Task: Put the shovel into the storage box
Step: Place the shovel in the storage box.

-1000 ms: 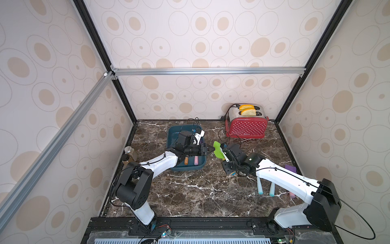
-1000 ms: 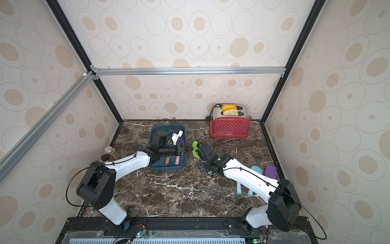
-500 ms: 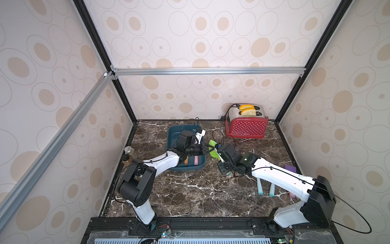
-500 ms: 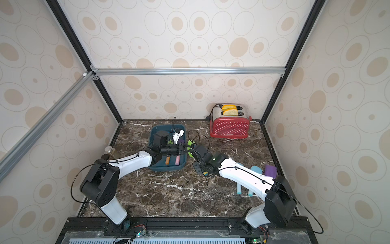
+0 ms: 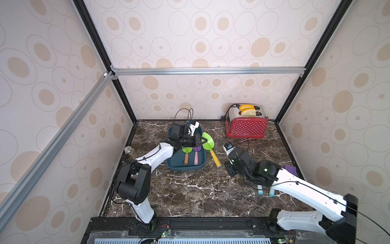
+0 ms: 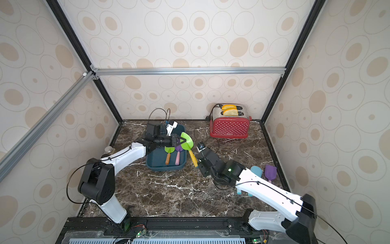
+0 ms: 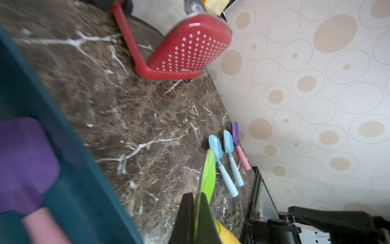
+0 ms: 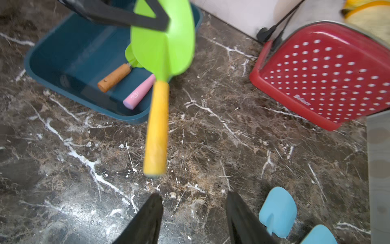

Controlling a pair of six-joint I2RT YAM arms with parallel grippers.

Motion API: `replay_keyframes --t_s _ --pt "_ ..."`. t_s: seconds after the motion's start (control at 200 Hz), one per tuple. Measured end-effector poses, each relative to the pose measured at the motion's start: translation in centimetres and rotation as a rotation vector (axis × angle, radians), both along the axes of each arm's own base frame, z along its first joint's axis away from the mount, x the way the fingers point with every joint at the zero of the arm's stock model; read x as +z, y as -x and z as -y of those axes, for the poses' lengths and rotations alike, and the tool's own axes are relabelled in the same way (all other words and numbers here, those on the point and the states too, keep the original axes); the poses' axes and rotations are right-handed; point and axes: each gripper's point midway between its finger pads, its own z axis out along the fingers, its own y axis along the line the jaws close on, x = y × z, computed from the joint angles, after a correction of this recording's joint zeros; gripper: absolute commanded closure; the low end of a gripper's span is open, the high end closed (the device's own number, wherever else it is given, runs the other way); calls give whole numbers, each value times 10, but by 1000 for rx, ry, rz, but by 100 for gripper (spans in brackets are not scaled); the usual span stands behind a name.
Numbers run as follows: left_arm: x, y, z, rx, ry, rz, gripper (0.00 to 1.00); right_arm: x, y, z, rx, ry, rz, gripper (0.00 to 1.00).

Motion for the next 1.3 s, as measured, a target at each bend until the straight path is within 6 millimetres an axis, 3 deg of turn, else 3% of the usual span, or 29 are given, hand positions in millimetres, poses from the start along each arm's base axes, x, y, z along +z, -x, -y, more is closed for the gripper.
replay_keyframes --t_s 0.135,0.26,0.336,0.481,0.671,0.811,1.002,1.117,1.297 --pt "36 -32 -44 29 -71 108 98 -15 12 35 -75 15 -2 42" --pt "42 -54 -71 5 -134 143 97 -51 24 58 -128 75 -66 41" --pt "28 -66 -85 -17 -189 123 100 -69 31 69 -156 93 -102 41" --pt "-29 -81 -107 -80 -301 13 100 -95 43 87 -209 93 -143 41" --pt "-97 -71 -124 -148 -414 -154 100 -112 51 99 -262 77 -176 41" --pt "-110 -65 -133 -163 -477 -197 100 -115 53 100 -280 57 -190 41" --pt "-117 -80 -140 -154 -540 -188 100 -121 56 102 -292 52 -209 40" --pt "-138 -81 -145 -158 -567 -234 100 -120 57 107 -317 42 -209 31" --pt "-161 -71 -146 -169 -565 -326 100 -113 55 137 -449 72 -173 30"
